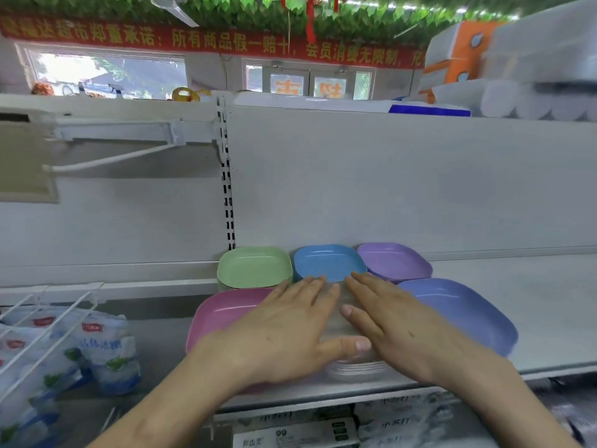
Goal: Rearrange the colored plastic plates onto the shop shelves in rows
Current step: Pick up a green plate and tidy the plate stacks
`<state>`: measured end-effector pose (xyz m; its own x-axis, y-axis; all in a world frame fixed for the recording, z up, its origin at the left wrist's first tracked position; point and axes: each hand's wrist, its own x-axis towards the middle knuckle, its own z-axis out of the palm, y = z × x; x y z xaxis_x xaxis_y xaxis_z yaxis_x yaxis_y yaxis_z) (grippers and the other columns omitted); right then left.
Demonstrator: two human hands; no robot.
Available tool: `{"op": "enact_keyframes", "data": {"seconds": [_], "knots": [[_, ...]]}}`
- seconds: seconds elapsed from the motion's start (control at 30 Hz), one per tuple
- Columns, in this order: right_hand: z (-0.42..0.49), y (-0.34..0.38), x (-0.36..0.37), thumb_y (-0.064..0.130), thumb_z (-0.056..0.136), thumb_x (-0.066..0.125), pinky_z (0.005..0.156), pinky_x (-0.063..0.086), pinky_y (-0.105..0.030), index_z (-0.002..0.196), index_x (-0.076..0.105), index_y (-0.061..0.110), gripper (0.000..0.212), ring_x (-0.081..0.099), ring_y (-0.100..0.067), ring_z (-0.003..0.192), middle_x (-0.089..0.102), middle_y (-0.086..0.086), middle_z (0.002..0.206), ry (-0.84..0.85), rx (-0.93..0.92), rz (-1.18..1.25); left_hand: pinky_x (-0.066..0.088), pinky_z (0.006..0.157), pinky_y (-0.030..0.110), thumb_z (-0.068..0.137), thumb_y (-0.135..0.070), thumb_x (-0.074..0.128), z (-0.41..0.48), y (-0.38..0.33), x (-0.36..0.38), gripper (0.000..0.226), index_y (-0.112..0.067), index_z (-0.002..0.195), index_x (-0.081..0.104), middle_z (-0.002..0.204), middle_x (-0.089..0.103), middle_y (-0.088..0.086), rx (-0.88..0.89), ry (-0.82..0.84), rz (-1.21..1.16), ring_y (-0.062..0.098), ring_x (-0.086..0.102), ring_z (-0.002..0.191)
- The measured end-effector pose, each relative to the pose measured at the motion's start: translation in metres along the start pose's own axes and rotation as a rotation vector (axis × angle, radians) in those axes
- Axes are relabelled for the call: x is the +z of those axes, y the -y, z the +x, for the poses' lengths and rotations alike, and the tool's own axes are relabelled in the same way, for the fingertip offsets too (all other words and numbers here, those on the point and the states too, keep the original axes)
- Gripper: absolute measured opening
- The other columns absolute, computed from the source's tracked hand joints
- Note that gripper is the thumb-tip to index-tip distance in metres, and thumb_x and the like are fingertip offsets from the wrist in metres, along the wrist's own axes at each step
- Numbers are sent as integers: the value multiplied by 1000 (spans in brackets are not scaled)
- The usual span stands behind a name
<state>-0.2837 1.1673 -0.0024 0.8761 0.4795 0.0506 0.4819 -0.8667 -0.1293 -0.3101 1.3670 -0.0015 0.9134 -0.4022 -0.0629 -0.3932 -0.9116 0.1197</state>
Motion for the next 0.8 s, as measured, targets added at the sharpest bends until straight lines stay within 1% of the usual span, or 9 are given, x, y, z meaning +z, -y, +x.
{"op": "enact_keyframes", "data": {"seconds": [0.1,0.2,0.33,0.43,0.5,0.57,0.6,0.67,0.8], "knots": [[0,-5,7,49,110,22,126,2,-25,165,12,22,62,2,-8,158,6,3,173,7,-3,-18,-6,129,41,88,-87,21,8,-5,1,103,-23,165,-5,173,-6,1,-7,23,21,8,-12,157],[0,-9,13,50,110,20,127,2,-26,165,15,21,62,2,-7,158,8,3,173,-23,-23,-1,-7,128,41,87,-88,22,9,-5,5,106,-21,165,-4,173,-7,2,-22,41,27,8,-14,156],[1,-12,20,66,94,-3,124,-2,-22,164,17,23,84,4,-5,157,11,4,173,-69,-57,-35,-10,128,39,85,-89,20,8,-5,9,107,-22,165,-4,172,-12,0,-41,46,22,5,-18,155],[-3,-15,13,57,107,15,122,-4,-19,166,10,25,67,0,-1,156,7,9,173,-85,-59,26,-11,127,37,85,-90,21,9,-7,5,105,-25,165,-5,172,-11,-2,-47,39,26,4,-17,155],[-10,-22,2,55,108,21,121,-4,-15,166,11,30,64,-1,4,155,8,16,171,-104,-64,88,-9,128,36,84,-90,21,12,-12,0,105,-26,165,-3,172,-8,-3,-51,16,36,5,-13,156],[-18,-39,-11,59,105,24,122,8,-14,163,20,36,63,11,7,151,19,23,166,-152,-56,134,-5,128,35,84,-90,21,19,-21,-4,104,-28,165,-1,172,-5,-4,-37,-31,44,7,-8,156],[-21,-50,-18,59,104,26,119,16,-15,161,28,37,61,19,8,147,26,28,161,-179,-52,142,-2,128,34,85,-89,22,23,-26,-5,103,-29,165,1,172,-2,-5,-24,-63,40,8,-5,157],[-28,-80,-26,62,103,27,115,25,-17,155,38,39,58,30,7,141,35,30,154,-221,-19,135,5,128,31,86,-87,23,33,-40,-6,98,-30,164,8,172,5,-8,3,-146,20,9,3,156],[-35,-136,-25,69,98,30,118,34,-32,152,41,42,62,36,8,140,38,31,152,-237,56,188,21,122,32,92,-81,25,56,-77,-1,85,-30,160,24,167,22,-10,-1,-231,-11,11,20,152]]}}
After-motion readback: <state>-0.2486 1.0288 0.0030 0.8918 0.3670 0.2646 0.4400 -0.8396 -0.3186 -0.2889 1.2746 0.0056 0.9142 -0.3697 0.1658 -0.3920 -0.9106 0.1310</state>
